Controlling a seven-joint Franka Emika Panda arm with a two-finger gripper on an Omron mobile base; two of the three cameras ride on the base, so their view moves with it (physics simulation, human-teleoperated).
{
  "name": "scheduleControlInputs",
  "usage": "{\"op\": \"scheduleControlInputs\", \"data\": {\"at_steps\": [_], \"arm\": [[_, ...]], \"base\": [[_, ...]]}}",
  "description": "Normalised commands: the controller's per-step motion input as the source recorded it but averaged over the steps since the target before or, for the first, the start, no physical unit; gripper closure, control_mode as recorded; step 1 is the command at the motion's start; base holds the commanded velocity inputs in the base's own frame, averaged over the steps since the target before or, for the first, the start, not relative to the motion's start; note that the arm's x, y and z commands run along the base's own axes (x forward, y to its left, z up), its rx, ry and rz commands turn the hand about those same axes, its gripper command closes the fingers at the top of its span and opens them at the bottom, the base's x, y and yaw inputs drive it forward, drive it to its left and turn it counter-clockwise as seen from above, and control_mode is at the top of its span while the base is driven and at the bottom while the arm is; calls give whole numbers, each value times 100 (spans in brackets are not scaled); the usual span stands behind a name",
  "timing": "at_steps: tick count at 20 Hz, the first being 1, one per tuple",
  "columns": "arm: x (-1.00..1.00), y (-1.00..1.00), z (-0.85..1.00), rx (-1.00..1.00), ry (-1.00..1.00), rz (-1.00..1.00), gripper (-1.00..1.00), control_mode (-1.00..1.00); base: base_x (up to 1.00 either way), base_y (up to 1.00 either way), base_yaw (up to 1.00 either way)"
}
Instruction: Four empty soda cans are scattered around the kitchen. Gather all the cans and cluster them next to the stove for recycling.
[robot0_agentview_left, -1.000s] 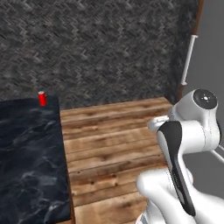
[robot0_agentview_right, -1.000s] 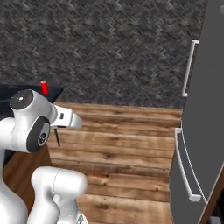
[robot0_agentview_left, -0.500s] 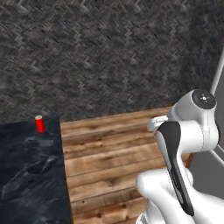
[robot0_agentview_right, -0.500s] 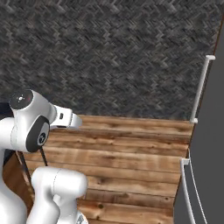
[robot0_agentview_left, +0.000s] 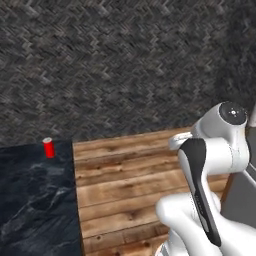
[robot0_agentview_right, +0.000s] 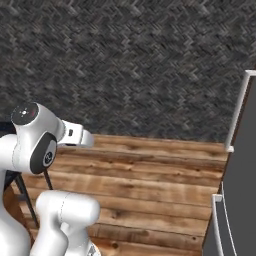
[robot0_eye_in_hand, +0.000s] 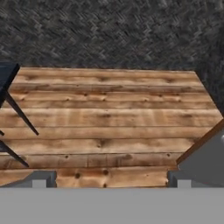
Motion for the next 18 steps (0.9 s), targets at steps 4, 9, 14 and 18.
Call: {"op": "scheduleControlInputs", "data": {"at_steps": [4, 9, 14, 18], "arm": [[0, 0, 0, 0, 0, 0, -100, 100], [0, 0, 0, 0, 0, 0, -100, 100], [0, 0, 0, 0, 0, 0, -100, 100], [0, 0, 0, 0, 0, 0, -100, 100]], "base": [[50, -7, 33], [44, -17, 37], [29, -17, 41], [0, -9, 49]]}}
